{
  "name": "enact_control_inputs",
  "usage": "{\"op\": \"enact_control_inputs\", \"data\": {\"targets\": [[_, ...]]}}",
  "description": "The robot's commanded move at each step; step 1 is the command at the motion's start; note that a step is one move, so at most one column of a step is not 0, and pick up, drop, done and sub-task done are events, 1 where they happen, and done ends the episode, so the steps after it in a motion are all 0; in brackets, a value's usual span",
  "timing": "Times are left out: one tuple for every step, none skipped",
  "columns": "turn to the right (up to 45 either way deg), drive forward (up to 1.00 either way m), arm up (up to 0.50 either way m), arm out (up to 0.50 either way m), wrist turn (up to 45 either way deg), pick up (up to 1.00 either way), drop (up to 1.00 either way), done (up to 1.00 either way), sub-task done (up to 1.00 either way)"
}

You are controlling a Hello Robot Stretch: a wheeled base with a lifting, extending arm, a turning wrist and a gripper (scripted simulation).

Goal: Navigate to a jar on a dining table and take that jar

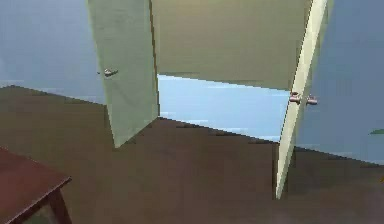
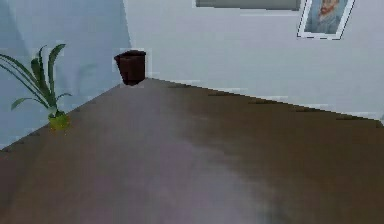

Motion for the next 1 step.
{"op": "enact_control_inputs", "data": {"targets": [[0.0,1.00,0.00,0.00,0.0,0.00,0.00,0.00,0.00]]}}
